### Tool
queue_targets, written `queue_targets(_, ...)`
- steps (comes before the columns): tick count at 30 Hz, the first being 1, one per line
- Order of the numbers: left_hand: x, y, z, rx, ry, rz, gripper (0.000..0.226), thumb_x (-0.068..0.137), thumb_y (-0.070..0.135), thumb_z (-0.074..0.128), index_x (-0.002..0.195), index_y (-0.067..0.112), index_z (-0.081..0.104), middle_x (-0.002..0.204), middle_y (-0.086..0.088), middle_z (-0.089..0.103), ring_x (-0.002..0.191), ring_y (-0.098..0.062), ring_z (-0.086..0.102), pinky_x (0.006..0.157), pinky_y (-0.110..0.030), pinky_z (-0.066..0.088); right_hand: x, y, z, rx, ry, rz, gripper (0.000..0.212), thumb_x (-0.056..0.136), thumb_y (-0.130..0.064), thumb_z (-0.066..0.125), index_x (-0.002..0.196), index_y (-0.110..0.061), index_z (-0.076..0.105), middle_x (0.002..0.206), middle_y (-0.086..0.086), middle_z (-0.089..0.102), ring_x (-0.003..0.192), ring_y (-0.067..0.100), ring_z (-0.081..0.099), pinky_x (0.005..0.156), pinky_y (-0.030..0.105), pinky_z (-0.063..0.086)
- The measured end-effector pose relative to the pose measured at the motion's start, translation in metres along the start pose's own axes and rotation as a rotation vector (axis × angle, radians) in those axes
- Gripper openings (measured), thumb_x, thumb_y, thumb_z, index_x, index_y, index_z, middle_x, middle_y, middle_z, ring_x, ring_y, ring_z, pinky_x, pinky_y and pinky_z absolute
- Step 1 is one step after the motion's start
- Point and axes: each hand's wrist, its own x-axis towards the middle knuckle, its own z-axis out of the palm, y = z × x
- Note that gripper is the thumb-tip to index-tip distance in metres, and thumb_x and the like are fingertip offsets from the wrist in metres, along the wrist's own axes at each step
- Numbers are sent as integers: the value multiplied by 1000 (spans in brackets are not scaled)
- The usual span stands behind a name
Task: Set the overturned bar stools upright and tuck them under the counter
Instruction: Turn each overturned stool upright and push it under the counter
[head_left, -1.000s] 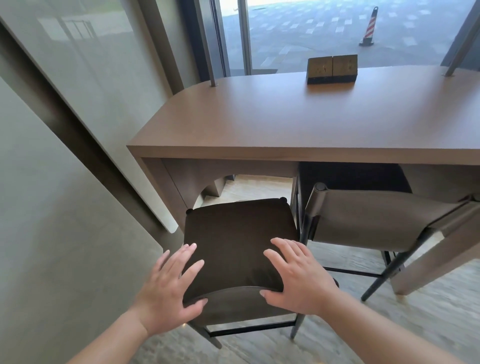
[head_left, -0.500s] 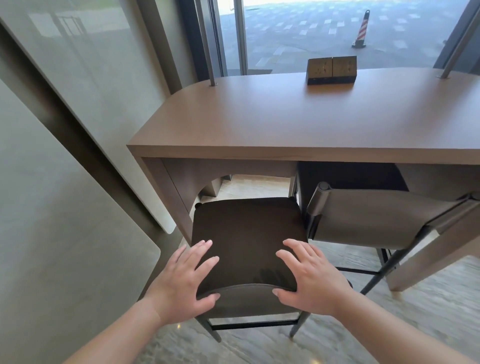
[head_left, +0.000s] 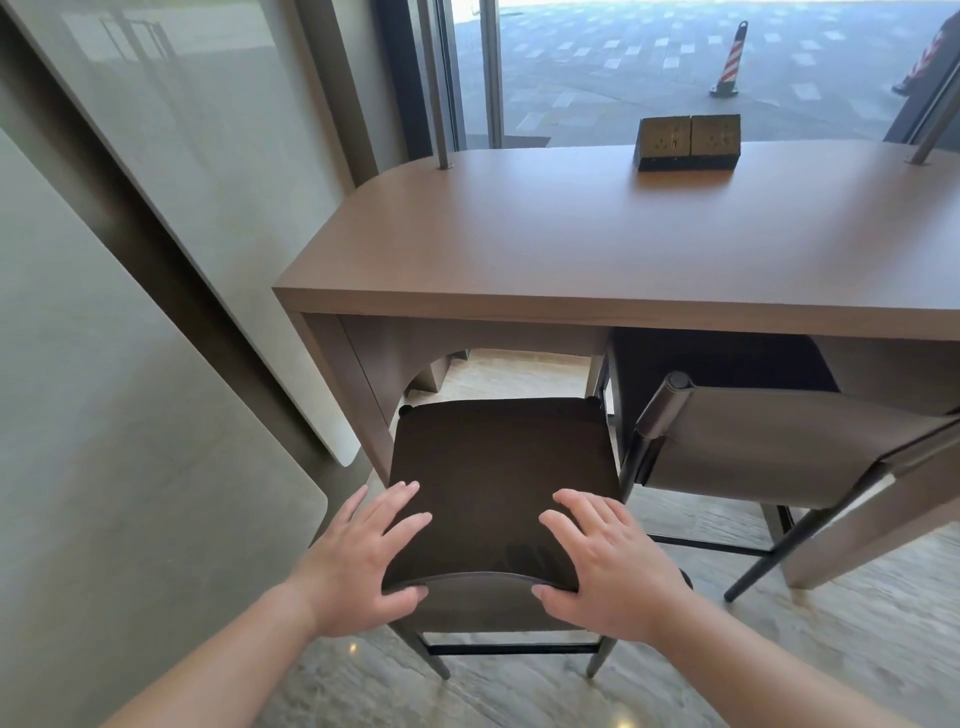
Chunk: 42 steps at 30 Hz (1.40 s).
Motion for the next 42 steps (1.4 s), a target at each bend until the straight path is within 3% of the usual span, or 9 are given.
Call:
queue_targets(5, 0, -7, 6, -3, -81, -2, 77, 84, 73, 36, 152, 40, 22, 165, 12, -5, 150, -4, -12, 123, -38, -5, -1, -2, -1, -38, 31, 10, 69, 75, -72, 51, 124, -23, 58, 134, 5, 57, 124, 26, 53, 104, 40, 43)
queue_targets(9, 1, -13, 6, -157, -66, -103, 76, 85, 78, 35, 152, 47, 14, 160, 25, -15, 148, 1, -11, 122, -33, -4, 2, -4, -1, -58, 21, -9, 68, 77, -71, 50, 124, -23, 58, 136, 5, 55, 125, 26, 52, 105, 39, 42)
queue_targets(11, 1, -15, 7, -215, -56, -178, 77, 84, 81, 29, 152, 49, 10, 160, 25, -15, 148, 1, -11, 122, -35, 0, 3, -6, 0, -71, 9, -23, 67, 78, -70, 49, 125, -23, 57, 137, 5, 54, 126, 25, 51, 105, 39, 41)
queue_targets(15, -1, -11, 8, -166, -98, -180, 84, 78, 88, 9, 153, 49, 5, 161, 22, -18, 148, 0, -16, 124, -41, -1, 2, -9, 0, -84, 14, -32, 64, 79, -70, 48, 124, -27, 58, 136, 3, 56, 124, 24, 53, 103, 39, 42)
queue_targets(18, -1, -11, 9, -154, -96, -191, 86, 77, 88, 6, 153, 48, 4, 161, 21, -19, 146, 3, -20, 123, -39, -4, 3, -8, 1, -87, 28, -53, 62, 77, -69, 51, 120, -25, 60, 132, 3, 58, 119, 24, 56, 100, 39, 46)
queue_targets(29, -8, -15, 3, -146, -91, -247, 82, 83, 82, 15, 155, 44, 9, 162, 18, -17, 145, 4, -21, 122, -35, -9, 31, -6, -2, -74, 52, -111, 63, 75, -70, 51, 115, -22, 59, 129, 4, 56, 117, 25, 54, 99, 39, 45)
queue_targets(36, -5, -16, 1, -148, -71, -289, 80, 84, 80, 18, 155, 44, 10, 164, 16, -12, 146, 2, -18, 119, -31, -15, 57, 6, -4, -63, -36, -126, 72, 79, -75, 40, 130, -25, 49, 142, 2, 43, 131, 24, 40, 112, 41, 30)
queue_targets(42, -6, -18, 5, -144, -46, -302, 83, 82, 85, 20, 154, 45, 10, 164, 18, -12, 147, 2, -17, 119, -32, -15, 68, 10, 0, -33, -50, -125, 73, 79, -77, 37, 133, -28, 43, 146, 0, 39, 134, 23, 36, 113, 41, 29)
